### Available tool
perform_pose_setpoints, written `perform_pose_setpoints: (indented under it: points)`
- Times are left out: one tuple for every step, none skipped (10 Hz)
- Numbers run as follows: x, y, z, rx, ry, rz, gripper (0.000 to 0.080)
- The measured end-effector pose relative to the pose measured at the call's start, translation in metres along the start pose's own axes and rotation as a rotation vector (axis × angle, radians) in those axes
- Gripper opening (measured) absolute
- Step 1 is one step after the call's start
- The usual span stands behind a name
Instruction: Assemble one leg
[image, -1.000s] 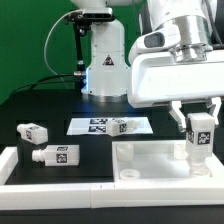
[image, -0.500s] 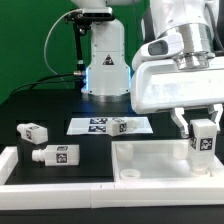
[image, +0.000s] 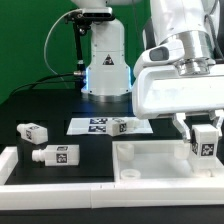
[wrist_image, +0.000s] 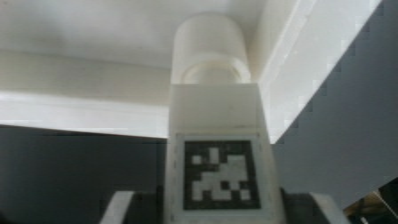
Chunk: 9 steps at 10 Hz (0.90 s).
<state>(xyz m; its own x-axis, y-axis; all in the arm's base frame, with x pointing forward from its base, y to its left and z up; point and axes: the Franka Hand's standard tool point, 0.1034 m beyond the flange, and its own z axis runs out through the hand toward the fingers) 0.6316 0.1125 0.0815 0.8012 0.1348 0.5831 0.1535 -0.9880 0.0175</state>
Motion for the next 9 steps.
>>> perform_pose_setpoints:
  points:
    - [0.000, 0.000, 0.000, 0.000, 0.000, 0.000, 0.0285]
    - [0.000, 0.000, 0.000, 0.000, -0.001, 0.000, 0.0285]
    - [0.000, 0.000, 0.000, 0.000, -0.002, 0.000, 0.0285]
    - [-0.001, 0.000, 0.000, 0.002, -0.008, 0.001, 0.0467]
    - [0.001, 0.000, -0.003, 0.009, -0.029, 0.003, 0.0589]
    - [0.003, 0.001, -0.004, 0.010, -0.030, 0.006, 0.0589]
    - [0.001, -0.003, -0.003, 0.018, -0.052, 0.007, 0.0637]
    - [0.006, -0.004, -0.005, 0.032, -0.097, 0.010, 0.0637]
    - [0.016, 0.003, -0.007, 0.034, -0.119, 0.021, 0.0647]
